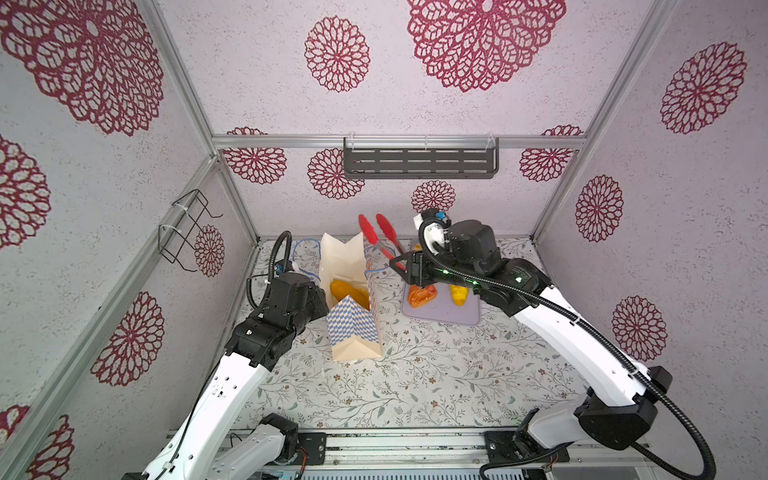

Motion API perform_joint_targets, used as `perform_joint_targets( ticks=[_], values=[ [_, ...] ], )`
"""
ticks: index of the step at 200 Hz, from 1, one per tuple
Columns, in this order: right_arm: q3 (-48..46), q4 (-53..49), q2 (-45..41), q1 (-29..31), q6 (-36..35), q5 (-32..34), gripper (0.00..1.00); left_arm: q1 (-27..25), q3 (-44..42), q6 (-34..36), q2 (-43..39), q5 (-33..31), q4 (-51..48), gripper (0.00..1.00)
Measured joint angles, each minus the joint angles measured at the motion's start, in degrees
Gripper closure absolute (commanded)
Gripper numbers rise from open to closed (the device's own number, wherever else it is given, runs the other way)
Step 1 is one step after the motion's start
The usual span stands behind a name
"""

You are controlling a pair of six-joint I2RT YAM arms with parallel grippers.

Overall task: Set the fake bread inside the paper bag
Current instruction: 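Open the tongs to drop the loaf into the bag, then withdraw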

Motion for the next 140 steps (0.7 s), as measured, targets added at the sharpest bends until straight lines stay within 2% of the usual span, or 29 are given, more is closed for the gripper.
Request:
perform_joint_targets(
  ticks=[57,92,140],
  values=[
    [-6.5,-4.0,-8.4,-15.0,-3.0,0.3,0.44,0.0,1.9,0.4,0.4,0.0,-0.7,0.33],
    [-13.7,-4.9,-8.7,-20.3,-3.4,-2.6,0.44,0.0,1.9,0.4,1.0,0.0,-0.9,0.31],
    [-24.4,-3.0,-6.3,-24.5,-3.0,-9.3,0.44,0.0,1.9,0.4,1.4,0.1,-1.0,0.31]
  ],
)
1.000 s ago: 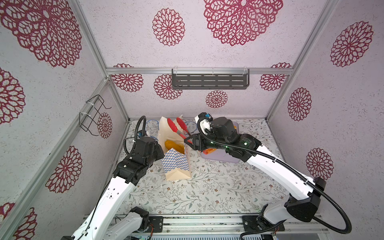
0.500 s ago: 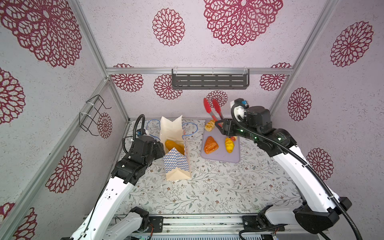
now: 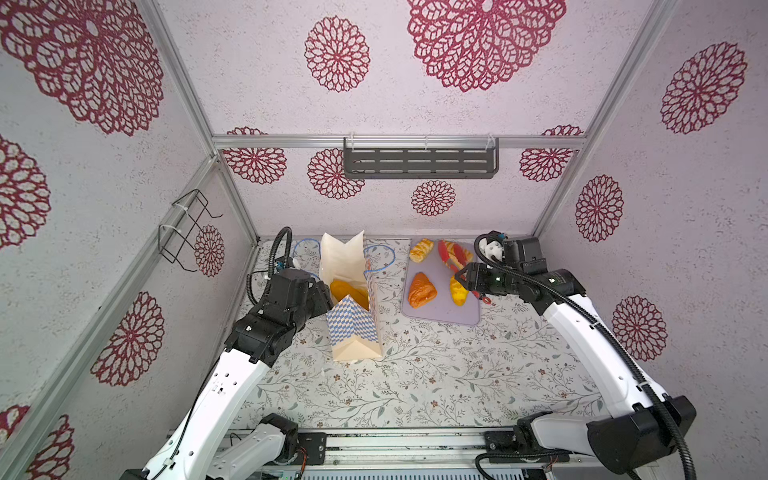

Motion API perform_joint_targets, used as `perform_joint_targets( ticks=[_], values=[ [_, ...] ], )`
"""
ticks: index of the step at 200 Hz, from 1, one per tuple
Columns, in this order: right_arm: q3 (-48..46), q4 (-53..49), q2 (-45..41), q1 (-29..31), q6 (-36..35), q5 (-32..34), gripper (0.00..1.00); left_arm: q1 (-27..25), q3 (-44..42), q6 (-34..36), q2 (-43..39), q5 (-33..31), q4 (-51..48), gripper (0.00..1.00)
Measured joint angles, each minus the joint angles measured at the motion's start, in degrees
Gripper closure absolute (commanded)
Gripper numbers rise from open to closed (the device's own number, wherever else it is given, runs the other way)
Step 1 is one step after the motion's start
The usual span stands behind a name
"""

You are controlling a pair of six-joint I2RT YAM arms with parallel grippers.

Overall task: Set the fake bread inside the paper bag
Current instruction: 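Open the tongs to drop the loaf into the bag, then withdraw, then lower the tongs around the orange croissant on the tray and squeeze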

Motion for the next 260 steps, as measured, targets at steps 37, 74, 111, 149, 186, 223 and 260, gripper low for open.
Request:
perform_joint_targets(
  ticks=[37,74,111,149,186,223,260],
  values=[
    [-6.5,4.5,5.0,-1.4,1.1,-4.2,0.46,0.0,0.0,0.0,0.0,0.0,0.1,0.31],
    [-9.0,8.3,10.8,-2.0,1.3,-5.9,0.47,0.0,0.0,0.0,0.3,0.2,0.2,0.31],
    [-9.1,11.4,14.3,-2.2,1.5,-6.9,0.49,0.0,0.0,0.0,0.3,0.2,0.2,0.31],
    [-9.1,13.6,16.0,-2.2,2.3,-8.1,0.50,0.0,0.0,-0.1,0.3,0.2,0.2,0.31],
    [-9.1,14.6,17.0,-2.2,2.8,-8.7,0.50,0.0,0.0,-0.1,0.3,0.2,0.2,0.31],
    [-9.1,15.6,17.7,-2.2,3.0,-8.9,0.51,0.0,0.0,-0.1,0.3,0.2,0.2,0.31],
    [-9.1,16.6,18.5,-2.2,3.8,-9.4,0.52,0.0,0.0,-0.1,0.3,0.2,0.2,0.31]
  ],
)
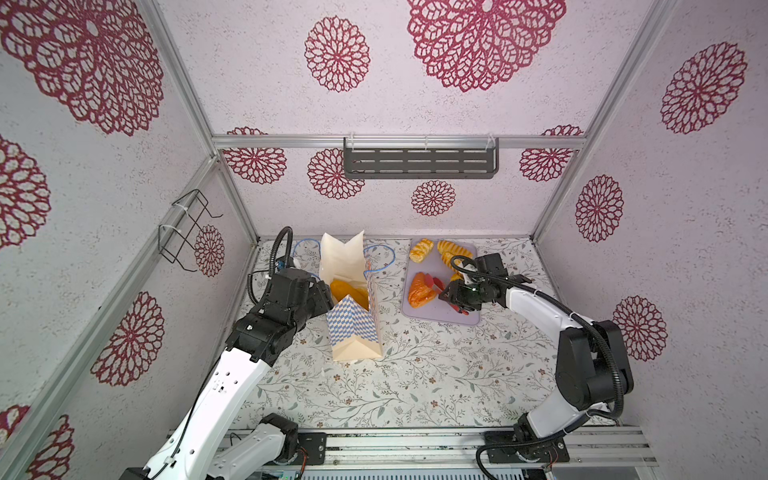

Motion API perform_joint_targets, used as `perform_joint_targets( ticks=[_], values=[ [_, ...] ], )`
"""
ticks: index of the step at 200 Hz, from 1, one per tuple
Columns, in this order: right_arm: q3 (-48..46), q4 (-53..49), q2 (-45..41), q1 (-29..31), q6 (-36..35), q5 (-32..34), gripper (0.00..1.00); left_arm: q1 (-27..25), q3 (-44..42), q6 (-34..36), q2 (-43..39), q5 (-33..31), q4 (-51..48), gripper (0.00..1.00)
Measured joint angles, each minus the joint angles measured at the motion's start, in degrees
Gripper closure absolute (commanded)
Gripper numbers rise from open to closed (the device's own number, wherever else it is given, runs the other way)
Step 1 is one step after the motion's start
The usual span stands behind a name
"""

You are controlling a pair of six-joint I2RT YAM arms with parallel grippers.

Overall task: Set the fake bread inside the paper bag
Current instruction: 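Lower the tongs around the orange croissant on the tray and squeeze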

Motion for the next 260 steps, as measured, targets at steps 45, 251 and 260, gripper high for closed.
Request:
perform_joint_targets(
  ticks=[45,251,260],
  values=[
    [0.0,0.5,1.3,0.3,0.1,-0.7,0.52,0.0,-0.2,0.0,0.0,0.0,0.0,0.31],
    [2.4,-4.5,-4.1,0.7,0.0,2.5,0.76,0.0,-0.3,0.0,-0.1,-0.2,0.0,0.30],
    [3.1,-5.0,-4.6,0.7,0.0,2.5,0.77,0.0,-0.3,0.0,-0.1,-0.2,0.0,0.30]
  ],
)
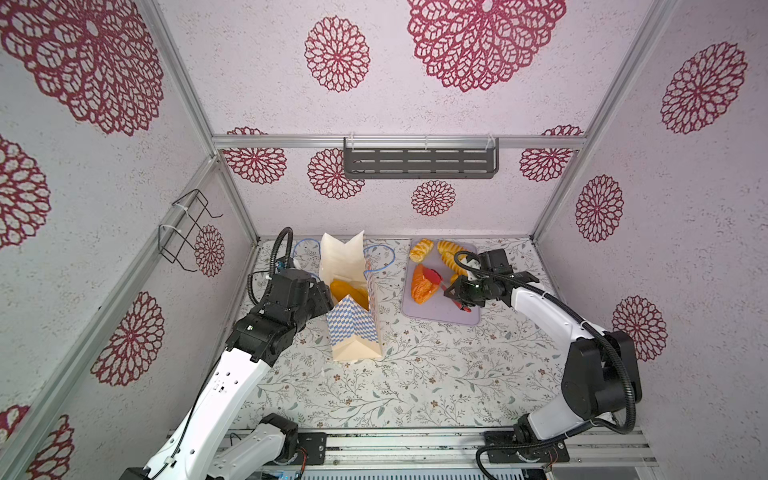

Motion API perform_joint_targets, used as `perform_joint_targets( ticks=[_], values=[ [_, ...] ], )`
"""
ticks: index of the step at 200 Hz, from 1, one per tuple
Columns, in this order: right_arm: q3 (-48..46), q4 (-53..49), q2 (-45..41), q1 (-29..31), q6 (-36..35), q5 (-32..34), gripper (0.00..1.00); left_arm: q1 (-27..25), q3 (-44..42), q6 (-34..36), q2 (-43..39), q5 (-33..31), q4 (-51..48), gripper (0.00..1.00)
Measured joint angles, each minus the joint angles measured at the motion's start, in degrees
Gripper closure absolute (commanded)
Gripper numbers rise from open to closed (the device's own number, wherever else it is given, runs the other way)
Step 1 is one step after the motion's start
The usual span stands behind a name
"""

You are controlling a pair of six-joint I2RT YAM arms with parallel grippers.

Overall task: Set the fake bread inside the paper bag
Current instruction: 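Lower the tongs around the orange croissant on the tray and squeeze, then lift the croissant in the tongs and carry it over the bag mouth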

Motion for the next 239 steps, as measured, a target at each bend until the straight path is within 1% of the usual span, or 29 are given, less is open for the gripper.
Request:
perform_joint_targets(
  ticks=[39,73,92,139,167,188,213,239],
  values=[
    [2.5,-2.1,-1.9,0.0,0.0,0.4,0.78,0.0,0.0,0.0,0.0,0.0,0.0,0.25],
    [5.9,-4.7,-2.7,-0.1,0.0,1.0,0.81,0.0,0.0,0.0,0.0,0.0,-0.1,0.25],
    [8.8,-6.0,-3.0,-0.1,0.0,1.2,0.82,0.0,0.0,0.0,0.0,0.0,-0.1,0.28],
    [16.9,-7.7,-4.4,0.0,0.5,0.3,0.84,0.0,0.0,-0.1,0.0,0.1,0.0,0.39],
    [21.3,-7.6,-5.7,1.1,1.5,-0.5,0.85,0.0,0.0,-0.2,0.0,0.2,0.0,0.45],
    [25.0,-7.4,-6.3,4.1,2.0,-0.4,0.85,0.0,0.0,-0.2,0.0,0.3,0.1,0.51],
    [29.1,-6.5,-6.3,9.4,2.1,-0.3,0.85,0.0,0.0,-0.1,0.1,0.4,0.3,0.62],
    [32.1,-5.6,-6.2,15.0,2.1,-0.3,0.86,0.0,0.0,-0.2,0.4,0.8,0.4,0.71]
  ],
)
